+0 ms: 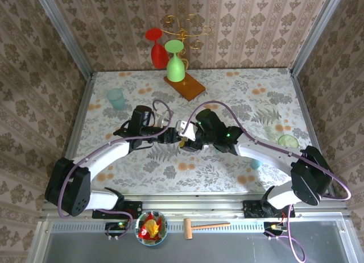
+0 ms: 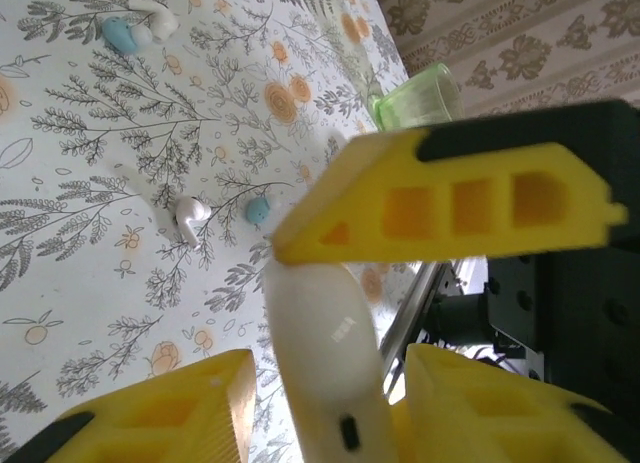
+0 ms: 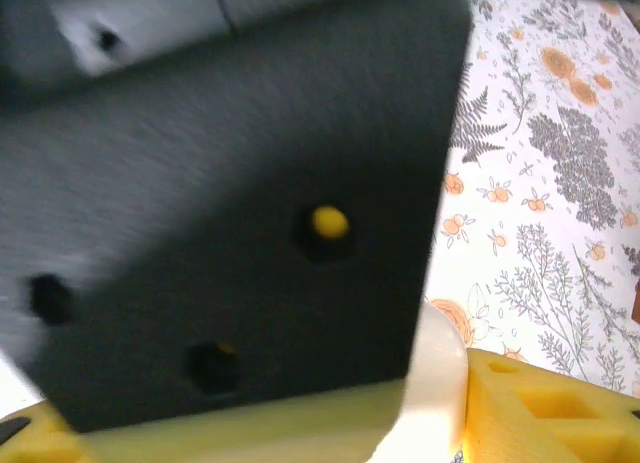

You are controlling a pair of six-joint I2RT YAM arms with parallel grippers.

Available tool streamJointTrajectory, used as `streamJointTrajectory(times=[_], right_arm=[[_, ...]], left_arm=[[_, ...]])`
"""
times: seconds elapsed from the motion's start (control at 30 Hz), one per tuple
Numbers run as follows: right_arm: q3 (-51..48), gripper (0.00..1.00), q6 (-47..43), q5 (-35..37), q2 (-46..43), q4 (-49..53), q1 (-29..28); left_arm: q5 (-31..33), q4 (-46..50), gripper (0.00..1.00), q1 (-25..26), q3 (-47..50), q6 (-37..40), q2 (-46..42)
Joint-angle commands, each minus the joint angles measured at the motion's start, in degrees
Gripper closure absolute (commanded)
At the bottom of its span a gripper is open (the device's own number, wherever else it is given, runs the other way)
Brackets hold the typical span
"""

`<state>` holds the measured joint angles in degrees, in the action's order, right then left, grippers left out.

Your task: Insert wireless bluetooth earbuds into charging case

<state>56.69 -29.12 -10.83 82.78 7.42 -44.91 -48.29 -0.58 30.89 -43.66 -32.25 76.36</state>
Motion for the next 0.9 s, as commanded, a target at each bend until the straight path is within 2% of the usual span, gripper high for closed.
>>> streamJointTrajectory(times=[0.0, 0.13, 0.2, 0.3, 0.37, 0.5, 0.63, 0.7, 0.77, 0.8, 0.87], right_arm=[[-0.9, 0.39, -1.9, -2.9, -2.2, -1.6, -0.4], [-1.1, 0.37, -2.6, -3.7, -2.6, -0.6, -0.3], [-1.5, 0.3, -1.9, -3.6, -3.5, -1.1, -0.3], [-4.2, 0.16, 2.4, -5.0, -7.8, -6.1, 0.6], [-7.0, 0.12, 8.0, -9.9, -11.2, -11.2, 3.0], [-12.9, 0.09, 26.3, -18.0, -17.2, -26.2, 9.0], [-18.6, 0.11, 53.4, -17.5, -18.4, -45.9, 15.0], [-21.1, 0.12, 66.2, -17.4, -16.9, -56.6, 17.3], [-23.4, 0.12, 77.0, -16.5, -14.3, -68.1, 18.7], [-24.0, 0.12, 81.0, -16.0, -12.9, -72.0, 19.0], [-24.7, 0.12, 88.8, -15.2, -9.1, -81.6, 19.5]], left_arm=[[-1.0, -2.6, 0.73, 0.6, -1.6, -1.2, 0.5], [-0.6, -2.8, 0.89, 0.6, -1.7, -1.3, 0.1], [0.2, -4.8, 0.95, 0.5, -1.1, -1.3, -0.5], [2.1, -17.9, 0.99, 0.3, 3.5, -4.7, -2.0], [3.0, -28.4, 0.98, 0.2, 6.7, -7.2, -2.3], [5.6, -39.3, 0.97, 0.2, 8.5, -8.8, -2.4], [10.1, -54.4, 0.97, 0.5, 10.4, -13.1, -1.1], [11.0, -63.7, 0.98, 0.7, 11.3, -16.5, 0.7], [14.8, -72.4, 0.98, 0.7, 12.2, -20.9, 3.2], [15.2, -73.9, 0.98, 0.8, 12.3, -22.6, 4.1], [15.3, -73.7, 0.98, 1.7, 11.3, -21.4, 4.4]])
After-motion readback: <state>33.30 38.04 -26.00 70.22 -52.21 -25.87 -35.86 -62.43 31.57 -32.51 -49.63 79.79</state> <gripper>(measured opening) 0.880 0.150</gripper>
